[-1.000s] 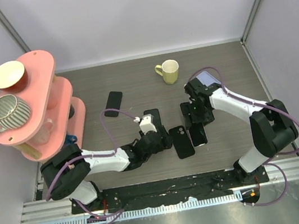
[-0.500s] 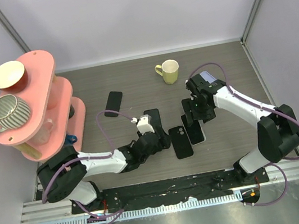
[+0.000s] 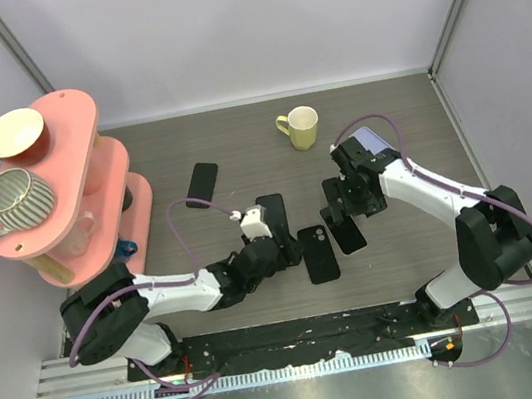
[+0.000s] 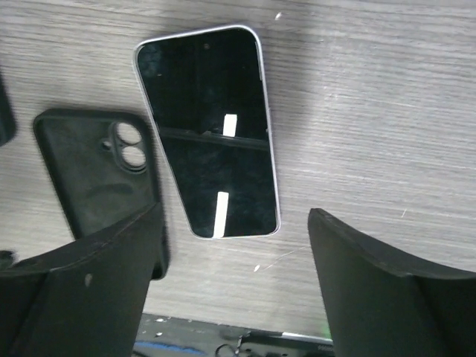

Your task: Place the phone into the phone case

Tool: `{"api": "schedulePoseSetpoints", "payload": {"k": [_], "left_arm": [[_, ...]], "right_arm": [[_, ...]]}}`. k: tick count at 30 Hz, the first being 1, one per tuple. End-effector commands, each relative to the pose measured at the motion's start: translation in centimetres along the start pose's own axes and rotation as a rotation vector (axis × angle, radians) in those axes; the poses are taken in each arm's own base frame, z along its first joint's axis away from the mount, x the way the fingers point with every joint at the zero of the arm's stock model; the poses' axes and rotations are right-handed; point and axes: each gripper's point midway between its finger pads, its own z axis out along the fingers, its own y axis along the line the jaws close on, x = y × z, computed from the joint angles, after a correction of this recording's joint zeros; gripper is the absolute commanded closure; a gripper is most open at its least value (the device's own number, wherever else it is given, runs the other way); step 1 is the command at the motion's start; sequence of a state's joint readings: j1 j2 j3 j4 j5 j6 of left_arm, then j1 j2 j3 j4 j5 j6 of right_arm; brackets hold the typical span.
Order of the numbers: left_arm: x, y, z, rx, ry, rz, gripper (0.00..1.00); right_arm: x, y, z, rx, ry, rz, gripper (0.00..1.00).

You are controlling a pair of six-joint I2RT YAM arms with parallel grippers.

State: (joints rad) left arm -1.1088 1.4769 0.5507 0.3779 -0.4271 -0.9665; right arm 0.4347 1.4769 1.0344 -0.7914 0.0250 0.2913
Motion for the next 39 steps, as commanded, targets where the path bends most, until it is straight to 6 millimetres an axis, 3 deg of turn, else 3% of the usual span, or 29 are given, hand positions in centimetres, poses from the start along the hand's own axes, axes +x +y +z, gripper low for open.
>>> {"api": "schedulePoseSetpoints", "payload": {"k": [1,3,8,15,32,39], "left_arm": [[-2.0,-0.3,-1.5,0.038,-0.083,-0.06,0.32],[-2.5,-0.4,-2.2,0.064,-0.103,-0.065,0.31],[-3.8,0.2,-3.8,0.06,-0.139,-0.044,0.29],[-4.1,0.5,-4.4,0.052,-0.147,-0.042,0.28],[-4.6,0.7,-4.9,0.055,-0.17,-0.069,0.29],[-4.8,1.1,-5.1,0.041,-0.18,-0.057,0.29]], "right_arm": [[-1.5,-0.5,0.8,0.036,-0.106,-0.028,0.11],[-1.7,0.5,1.6,-0.015,-0.12,-0.045,0.1],[-1.0,0.3,3.3,0.044,-0.071,-0.097,0.1],[-0.5,0.0,3.9,0.091,-0.056,-0.129,0.1],[0.9,2.1,6.5,0.016,0.025,-0.163,0.09],[-0.4,2.0,5.3,0.039,-0.048,-0.18,0.09]]}}
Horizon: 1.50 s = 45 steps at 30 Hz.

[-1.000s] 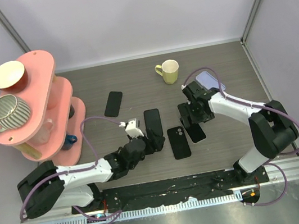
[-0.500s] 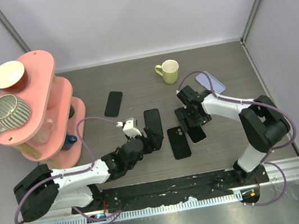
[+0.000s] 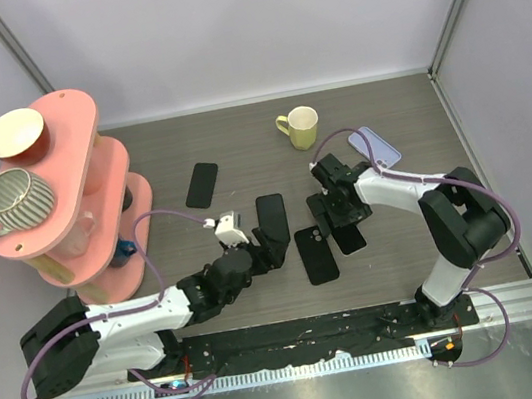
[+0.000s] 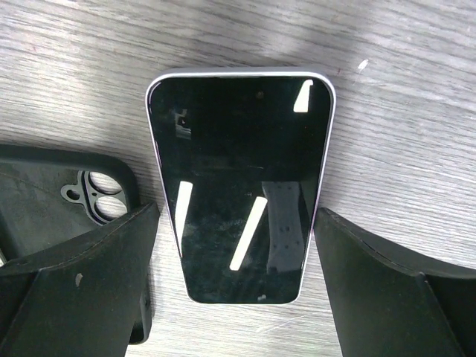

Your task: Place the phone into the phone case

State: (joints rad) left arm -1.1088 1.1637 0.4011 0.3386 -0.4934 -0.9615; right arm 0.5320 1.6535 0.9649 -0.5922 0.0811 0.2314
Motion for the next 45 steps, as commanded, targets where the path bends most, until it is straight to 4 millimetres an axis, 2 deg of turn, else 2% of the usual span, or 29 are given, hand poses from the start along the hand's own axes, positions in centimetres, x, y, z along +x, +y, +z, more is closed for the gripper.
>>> {"api": "schedulePoseSetpoints", "payload": {"k": [1,8,18,22,25,30,35,39,45], "left_arm": [[-1.4,0.0,-0.2,-0.006,-0.062,-0.004,0.29],[-1.5,-0.5,-0.1,0.008,-0.059,0.002,0.29],[-2.3,-0.8,-0.5,0.009,-0.073,0.031,0.28],[-2.2,-0.5,-0.6,0.0,-0.072,0.026,0.28],[-1.9,-0.2,-0.5,-0.007,-0.066,0.017,0.28],[-1.9,-0.3,-0.5,-0.004,-0.066,0.013,0.28],[-2.0,-0.2,-0.6,-0.007,-0.068,0.017,0.28],[-1.9,0.1,-0.7,-0.013,-0.07,0.013,0.28],[-1.8,0.0,-0.5,-0.009,-0.069,0.003,0.28]], "right_arm": [[-1.7,0.1,-0.7,0.011,-0.073,-0.028,0.08],[-1.4,0.3,1.4,0.003,-0.066,-0.079,0.12],[-1.2,-1.2,1.9,0.071,-0.103,-0.083,0.21],[-1.4,-1.1,0.9,0.07,-0.095,-0.069,0.26],[-1.8,-0.3,0.2,0.036,-0.085,-0.045,0.31],[-1.3,-0.3,0.3,0.043,-0.033,-0.004,0.38],[-1.6,-0.7,-0.8,0.04,-0.04,0.039,0.39],[-2.4,-0.9,-3.0,0.029,-0.084,0.066,0.42],[-2.0,-0.8,-3.9,0.018,-0.054,0.059,0.43]]}}
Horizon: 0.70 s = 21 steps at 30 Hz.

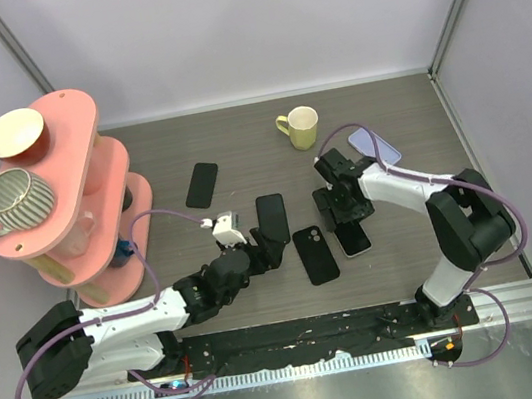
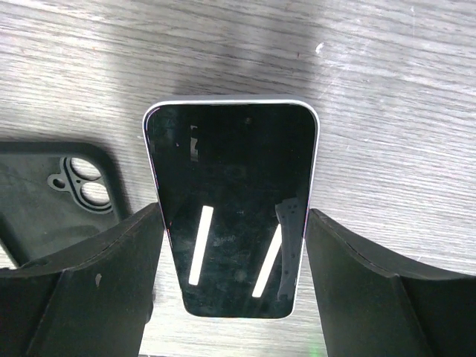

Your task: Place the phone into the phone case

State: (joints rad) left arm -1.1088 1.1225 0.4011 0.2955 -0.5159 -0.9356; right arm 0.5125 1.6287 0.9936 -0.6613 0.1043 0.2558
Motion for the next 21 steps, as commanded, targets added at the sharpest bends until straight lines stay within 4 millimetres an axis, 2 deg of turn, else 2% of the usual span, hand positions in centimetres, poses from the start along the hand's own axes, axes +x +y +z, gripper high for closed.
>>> {"api": "schedulePoseSetpoints", "payload": {"k": [1,8,12,21], "left_arm": [[-1.0,-0.4,0.0,0.007,-0.048,-0.023,0.28],[-1.3,-0.1,-0.2,0.001,-0.059,-0.025,0.28],[-1.3,0.1,-0.2,-0.003,-0.067,-0.026,0.28],[-1.3,0.2,-0.3,-0.006,-0.067,-0.039,0.29]], "right_arm": [[-1.8,0.2,-2.9,-0.022,-0.067,0.018,0.44],[-2.0,1.9,-5.1,-0.128,-0.111,0.083,0.46],[-2.3,4.9,-6.1,-0.275,-0.163,0.15,0.46],[-1.3,7.4,-5.4,-0.319,-0.203,0.206,0.47]]}}
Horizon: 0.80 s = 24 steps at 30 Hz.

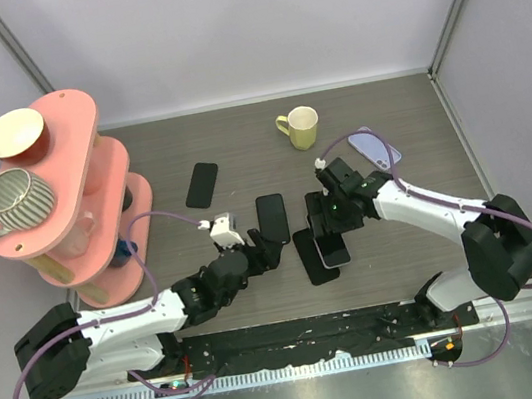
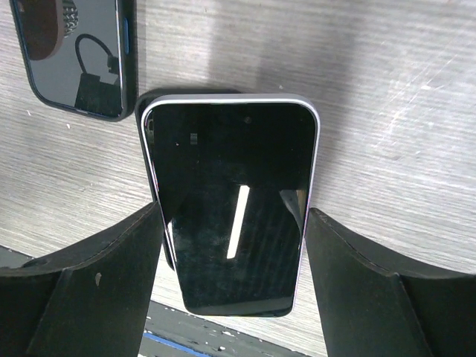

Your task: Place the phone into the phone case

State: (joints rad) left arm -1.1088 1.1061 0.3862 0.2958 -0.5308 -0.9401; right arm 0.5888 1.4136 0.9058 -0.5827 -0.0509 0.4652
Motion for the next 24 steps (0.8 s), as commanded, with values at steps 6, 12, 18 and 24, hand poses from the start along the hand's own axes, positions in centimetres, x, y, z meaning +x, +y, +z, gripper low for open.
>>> {"api": "schedulePoseSetpoints", "payload": {"k": [6,12,18,24], "left_arm": [[-1.2,0.1,-0.3,-0.002,-0.061,-0.038,0.28],[-1.4,0.3,-0.3,-0.01,-0.072,-0.038,0.28],[-1.4,0.3,-0.4,-0.008,-0.071,-0.041,0.28],[-1.5,0.6,-0.7,-0.01,-0.076,-0.043,0.28]], "right_arm": [[-0.2,3.2,0.5,-0.078,-0.074,0.048,0.47],[0.1,4.5,0.8,-0.091,-0.077,0.047,0.47],[0.5,4.9,1.9,-0.071,-0.059,0.031,0.47],[0.9,4.2,2.6,-0.022,-0.061,0.015,0.45]]}}
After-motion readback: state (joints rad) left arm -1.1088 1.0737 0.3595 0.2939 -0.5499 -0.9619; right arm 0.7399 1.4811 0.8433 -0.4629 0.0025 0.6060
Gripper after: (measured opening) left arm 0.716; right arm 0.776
